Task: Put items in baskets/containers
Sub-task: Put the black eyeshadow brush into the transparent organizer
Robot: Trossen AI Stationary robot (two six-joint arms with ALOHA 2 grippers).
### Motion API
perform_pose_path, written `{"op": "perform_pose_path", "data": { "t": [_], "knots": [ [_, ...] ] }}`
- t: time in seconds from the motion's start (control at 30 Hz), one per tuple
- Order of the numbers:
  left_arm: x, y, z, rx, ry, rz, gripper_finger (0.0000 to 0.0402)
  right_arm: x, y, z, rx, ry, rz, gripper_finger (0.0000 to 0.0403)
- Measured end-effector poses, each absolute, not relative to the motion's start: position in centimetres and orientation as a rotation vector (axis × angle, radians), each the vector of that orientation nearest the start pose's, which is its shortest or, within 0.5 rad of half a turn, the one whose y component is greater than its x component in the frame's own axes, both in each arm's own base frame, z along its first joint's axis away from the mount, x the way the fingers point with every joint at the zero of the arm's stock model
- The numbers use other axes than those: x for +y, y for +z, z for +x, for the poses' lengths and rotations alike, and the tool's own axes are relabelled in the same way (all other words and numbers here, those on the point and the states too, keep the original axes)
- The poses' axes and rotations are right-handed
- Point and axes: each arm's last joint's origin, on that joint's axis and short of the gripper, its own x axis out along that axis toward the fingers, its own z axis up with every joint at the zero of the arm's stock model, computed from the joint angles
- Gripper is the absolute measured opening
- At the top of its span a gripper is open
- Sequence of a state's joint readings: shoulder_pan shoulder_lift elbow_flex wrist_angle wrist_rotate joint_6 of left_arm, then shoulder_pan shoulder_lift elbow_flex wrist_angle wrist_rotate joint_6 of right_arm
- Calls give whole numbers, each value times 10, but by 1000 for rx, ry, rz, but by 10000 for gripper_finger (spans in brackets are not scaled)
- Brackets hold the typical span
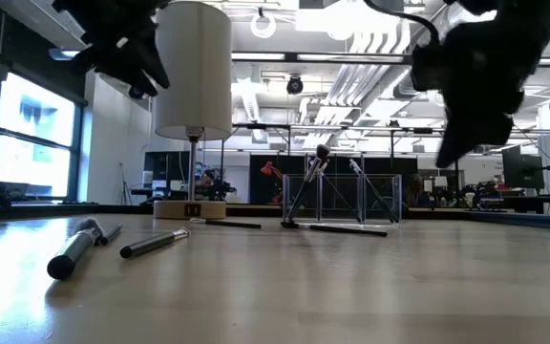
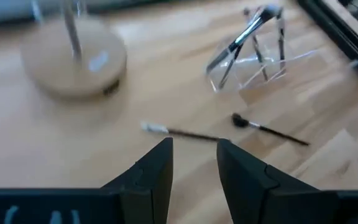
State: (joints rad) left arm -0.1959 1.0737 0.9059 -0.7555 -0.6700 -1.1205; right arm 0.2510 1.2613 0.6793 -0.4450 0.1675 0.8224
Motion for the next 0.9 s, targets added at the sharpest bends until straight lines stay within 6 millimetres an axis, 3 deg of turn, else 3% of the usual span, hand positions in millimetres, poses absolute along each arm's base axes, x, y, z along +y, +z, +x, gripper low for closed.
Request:
{"op": "perform_pose_path", "data": {
  "t": [0.2, 0.37, 0.9],
  "knots": [
    [-31, 261, 225, 653, 1014, -992, 122, 51, 179, 213, 1059, -259, 392, 1],
    [-38, 231, 234, 820, 1133, -1159, 122, 50, 179, 212, 1076, -208, 301, 1],
    [-36, 188, 259, 900, 1308, -1258, 122, 51, 179, 213, 1081, -136, 244, 1]
  ]
}}
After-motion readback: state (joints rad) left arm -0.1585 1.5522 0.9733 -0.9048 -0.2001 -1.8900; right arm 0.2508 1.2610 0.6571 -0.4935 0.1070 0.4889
